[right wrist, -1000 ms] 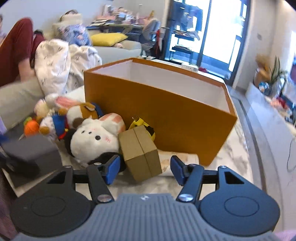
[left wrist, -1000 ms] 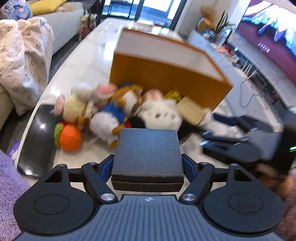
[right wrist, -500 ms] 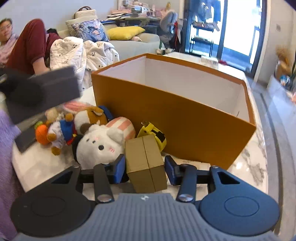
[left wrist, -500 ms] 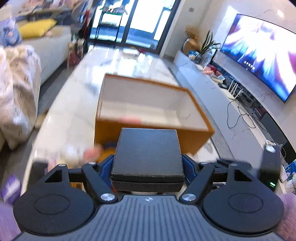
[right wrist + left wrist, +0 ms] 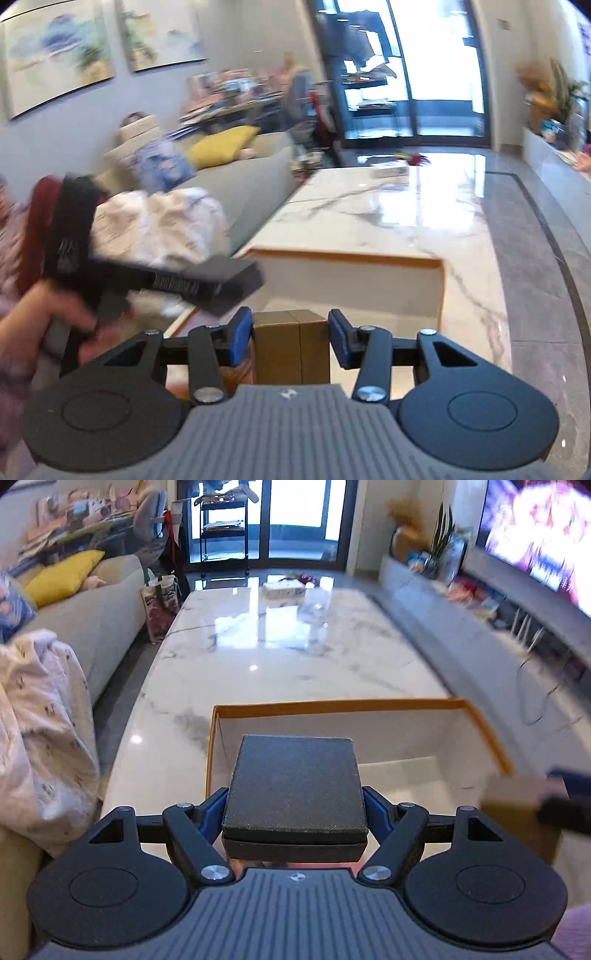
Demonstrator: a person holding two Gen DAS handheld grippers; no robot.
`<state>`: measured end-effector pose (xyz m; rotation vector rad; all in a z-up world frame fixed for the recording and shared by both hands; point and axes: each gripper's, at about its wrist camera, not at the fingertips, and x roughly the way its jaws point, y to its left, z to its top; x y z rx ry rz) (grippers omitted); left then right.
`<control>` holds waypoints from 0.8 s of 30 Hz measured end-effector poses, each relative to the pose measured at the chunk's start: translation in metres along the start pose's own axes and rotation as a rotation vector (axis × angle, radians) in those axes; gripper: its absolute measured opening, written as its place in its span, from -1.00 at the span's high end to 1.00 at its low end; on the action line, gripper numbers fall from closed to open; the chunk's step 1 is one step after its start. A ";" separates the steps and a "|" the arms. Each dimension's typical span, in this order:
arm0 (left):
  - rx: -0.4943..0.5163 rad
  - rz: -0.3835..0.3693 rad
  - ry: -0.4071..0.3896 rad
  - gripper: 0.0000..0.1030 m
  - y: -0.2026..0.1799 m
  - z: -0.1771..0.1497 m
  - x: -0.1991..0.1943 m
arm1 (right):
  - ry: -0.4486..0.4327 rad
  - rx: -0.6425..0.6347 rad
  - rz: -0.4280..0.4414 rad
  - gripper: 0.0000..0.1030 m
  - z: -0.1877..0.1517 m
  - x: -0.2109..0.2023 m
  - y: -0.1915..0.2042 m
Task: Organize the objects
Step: 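Carry the grey case and tan box with both tools over the orange box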
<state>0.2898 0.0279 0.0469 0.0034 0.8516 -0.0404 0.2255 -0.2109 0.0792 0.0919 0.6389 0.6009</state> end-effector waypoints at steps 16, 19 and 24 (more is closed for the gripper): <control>0.262 0.262 0.155 -0.70 -0.057 0.006 0.088 | 0.135 0.263 0.039 0.09 0.027 0.139 -0.054; 0.295 0.284 0.213 -0.70 -0.059 0.005 0.104 | 0.148 0.273 0.025 0.08 0.032 0.143 -0.058; 0.322 0.299 0.243 -0.71 -0.056 0.003 0.111 | 0.167 0.311 0.030 0.08 0.027 0.148 -0.060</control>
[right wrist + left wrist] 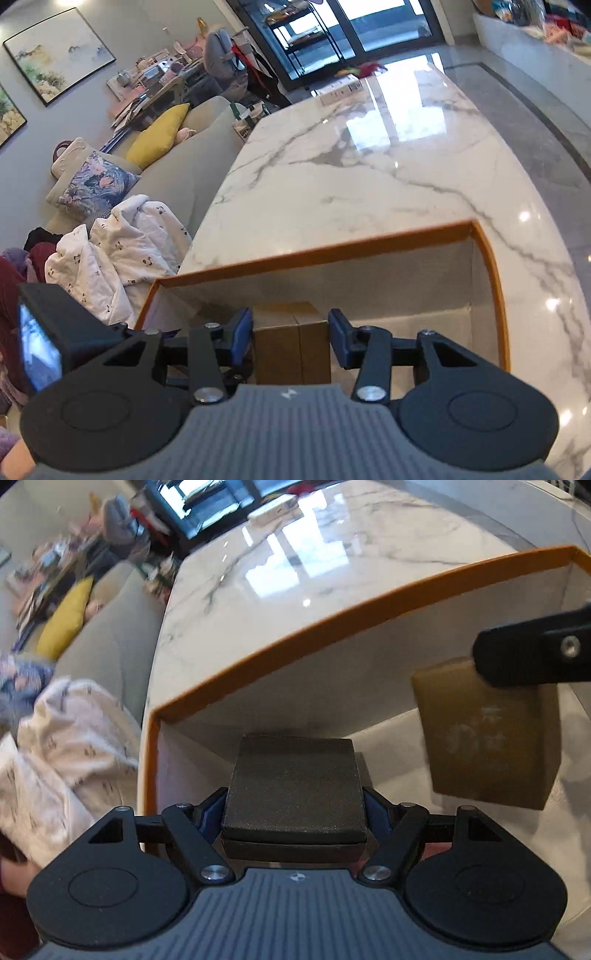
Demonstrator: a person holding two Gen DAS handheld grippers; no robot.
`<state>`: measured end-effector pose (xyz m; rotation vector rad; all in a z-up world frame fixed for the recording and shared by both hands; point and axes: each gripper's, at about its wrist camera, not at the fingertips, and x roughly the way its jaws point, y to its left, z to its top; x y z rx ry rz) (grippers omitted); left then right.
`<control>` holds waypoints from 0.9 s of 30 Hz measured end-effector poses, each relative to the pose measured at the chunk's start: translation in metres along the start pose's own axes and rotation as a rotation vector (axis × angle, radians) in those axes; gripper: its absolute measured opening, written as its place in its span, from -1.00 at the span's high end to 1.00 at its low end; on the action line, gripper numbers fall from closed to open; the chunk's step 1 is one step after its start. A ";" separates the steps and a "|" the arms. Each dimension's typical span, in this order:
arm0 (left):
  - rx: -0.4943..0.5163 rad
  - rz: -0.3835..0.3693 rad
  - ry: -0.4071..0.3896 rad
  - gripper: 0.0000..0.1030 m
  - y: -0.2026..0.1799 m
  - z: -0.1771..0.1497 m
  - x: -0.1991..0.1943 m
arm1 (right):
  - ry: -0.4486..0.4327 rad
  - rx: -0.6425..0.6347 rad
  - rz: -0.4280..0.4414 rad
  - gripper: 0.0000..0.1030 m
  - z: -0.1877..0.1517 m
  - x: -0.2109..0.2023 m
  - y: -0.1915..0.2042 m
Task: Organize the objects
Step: 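Carry the grey case and tan box with both tools over the orange box, then lower the grey case into the orange box and open the left tool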
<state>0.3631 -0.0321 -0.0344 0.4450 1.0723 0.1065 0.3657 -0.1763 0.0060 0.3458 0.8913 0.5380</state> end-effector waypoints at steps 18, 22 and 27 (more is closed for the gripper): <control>-0.077 -0.242 -0.030 -0.72 0.039 -0.009 -0.020 | 0.039 -0.008 -0.021 0.08 -0.008 0.019 0.004; -0.126 -0.267 -0.066 -0.69 0.052 -0.010 -0.022 | 0.035 -0.004 -0.017 0.08 -0.008 0.019 0.004; -0.142 -0.214 -0.132 -0.69 0.049 0.000 -0.014 | 0.029 0.007 -0.027 0.08 -0.008 0.018 0.002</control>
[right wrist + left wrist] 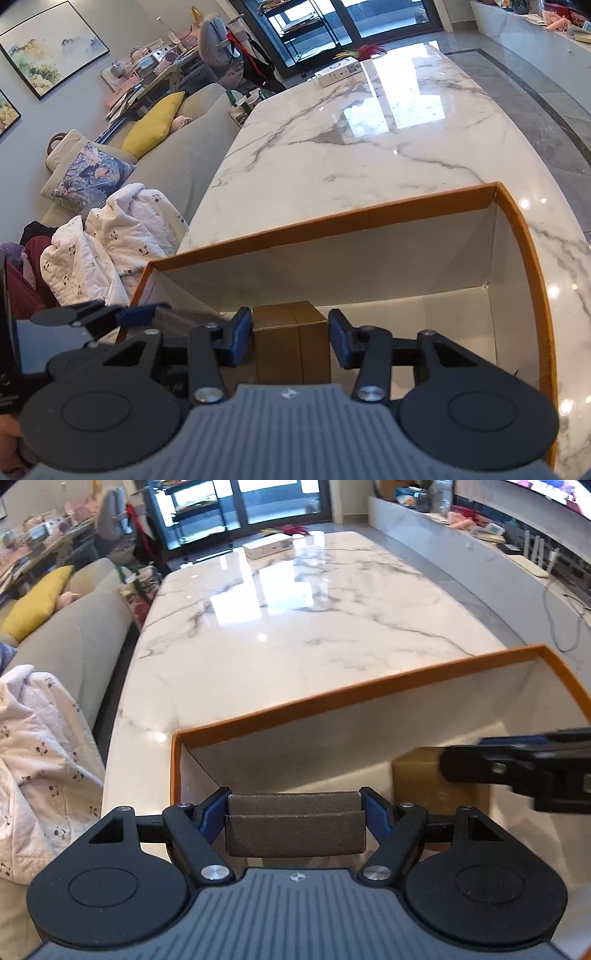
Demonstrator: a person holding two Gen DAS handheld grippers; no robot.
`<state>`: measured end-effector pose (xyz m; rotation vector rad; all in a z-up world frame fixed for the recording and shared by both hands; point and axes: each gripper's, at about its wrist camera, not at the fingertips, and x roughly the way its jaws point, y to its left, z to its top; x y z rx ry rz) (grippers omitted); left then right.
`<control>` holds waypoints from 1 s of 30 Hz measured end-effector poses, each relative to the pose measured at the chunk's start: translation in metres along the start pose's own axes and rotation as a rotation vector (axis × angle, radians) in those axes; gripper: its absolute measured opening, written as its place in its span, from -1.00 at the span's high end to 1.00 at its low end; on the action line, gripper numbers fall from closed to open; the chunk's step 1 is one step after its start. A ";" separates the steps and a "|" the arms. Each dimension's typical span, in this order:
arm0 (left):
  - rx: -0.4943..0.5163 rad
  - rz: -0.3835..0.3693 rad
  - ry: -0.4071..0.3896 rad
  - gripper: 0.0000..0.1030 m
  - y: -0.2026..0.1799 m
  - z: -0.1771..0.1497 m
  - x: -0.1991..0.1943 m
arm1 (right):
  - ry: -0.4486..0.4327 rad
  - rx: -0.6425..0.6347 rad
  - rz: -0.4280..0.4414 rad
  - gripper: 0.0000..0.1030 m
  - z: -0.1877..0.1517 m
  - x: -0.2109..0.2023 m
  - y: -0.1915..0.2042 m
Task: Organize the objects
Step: 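Lower the grey case into the orange box and open the left tool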
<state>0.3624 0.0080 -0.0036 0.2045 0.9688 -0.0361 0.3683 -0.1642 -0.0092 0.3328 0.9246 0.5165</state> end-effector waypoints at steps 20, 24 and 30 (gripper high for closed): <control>0.090 -0.064 0.114 -0.73 -0.008 -0.009 -0.006 | 0.007 0.006 -0.002 0.08 0.002 0.003 -0.001; 0.079 -0.077 0.105 -0.69 -0.001 -0.009 -0.015 | 0.008 -0.004 0.001 0.08 0.001 0.003 0.000; 0.066 -0.121 0.117 -0.16 0.005 -0.010 -0.033 | 0.007 0.005 0.001 0.08 0.001 0.003 -0.002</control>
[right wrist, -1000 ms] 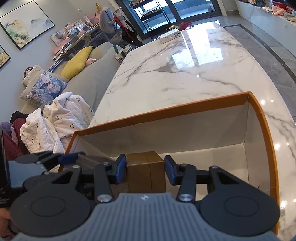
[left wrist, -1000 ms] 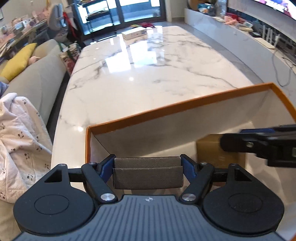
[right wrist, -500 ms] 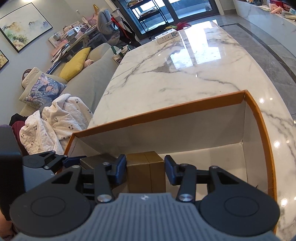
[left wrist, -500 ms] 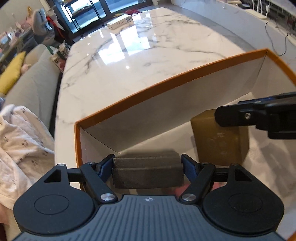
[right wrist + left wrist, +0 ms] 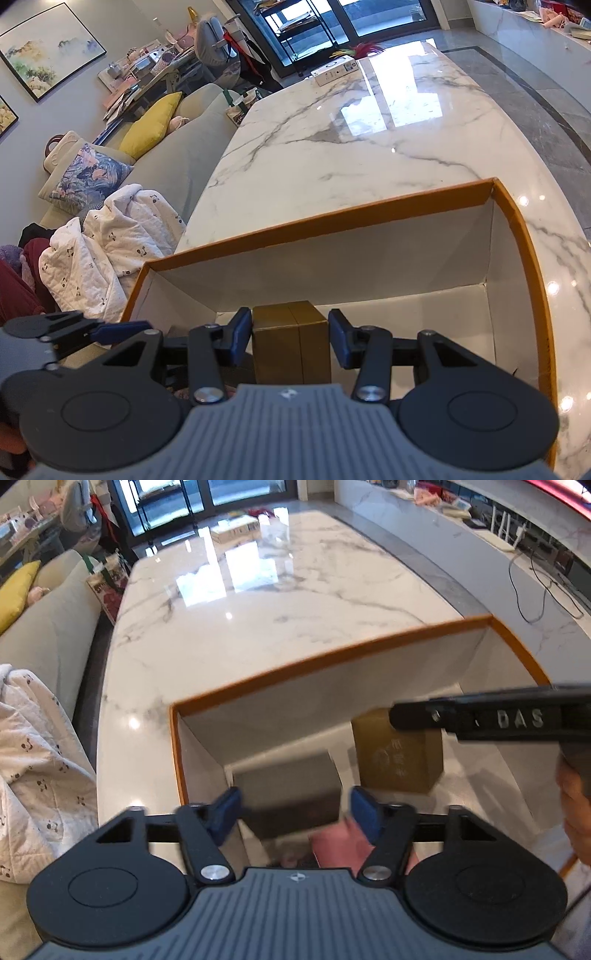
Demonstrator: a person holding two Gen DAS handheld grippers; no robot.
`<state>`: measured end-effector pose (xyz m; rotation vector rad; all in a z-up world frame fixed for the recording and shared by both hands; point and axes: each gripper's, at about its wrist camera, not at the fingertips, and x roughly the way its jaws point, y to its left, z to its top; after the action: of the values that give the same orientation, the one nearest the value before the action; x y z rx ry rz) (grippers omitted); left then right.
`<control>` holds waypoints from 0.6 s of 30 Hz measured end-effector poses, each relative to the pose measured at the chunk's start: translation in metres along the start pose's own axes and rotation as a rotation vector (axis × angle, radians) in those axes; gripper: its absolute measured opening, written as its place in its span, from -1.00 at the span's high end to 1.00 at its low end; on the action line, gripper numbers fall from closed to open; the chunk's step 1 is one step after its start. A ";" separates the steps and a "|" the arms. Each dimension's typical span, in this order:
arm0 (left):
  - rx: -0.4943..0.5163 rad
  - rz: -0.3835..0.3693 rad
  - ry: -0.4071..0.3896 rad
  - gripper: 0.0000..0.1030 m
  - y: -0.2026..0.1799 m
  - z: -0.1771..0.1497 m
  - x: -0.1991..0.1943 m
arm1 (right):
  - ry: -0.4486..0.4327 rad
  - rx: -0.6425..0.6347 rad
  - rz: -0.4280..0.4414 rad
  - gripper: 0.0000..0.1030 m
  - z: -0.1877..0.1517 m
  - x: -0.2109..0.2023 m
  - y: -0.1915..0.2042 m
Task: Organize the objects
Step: 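Lower the grey case into the orange box and open the left tool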
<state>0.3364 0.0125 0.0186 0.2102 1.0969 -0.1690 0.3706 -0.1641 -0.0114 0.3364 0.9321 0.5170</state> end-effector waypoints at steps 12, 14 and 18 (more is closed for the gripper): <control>0.033 0.033 0.013 0.38 -0.007 0.008 0.025 | 0.002 -0.014 0.007 0.08 0.000 0.001 0.003; 0.019 0.039 0.002 0.38 -0.005 0.016 0.030 | 0.005 -0.020 0.007 0.08 0.001 0.002 0.003; 0.004 0.052 0.007 0.38 -0.003 0.027 0.041 | 0.009 -0.020 -0.007 0.08 0.003 0.006 0.002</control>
<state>0.3772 0.0010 -0.0066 0.2430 1.0973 -0.1240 0.3751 -0.1593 -0.0131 0.3133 0.9361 0.5215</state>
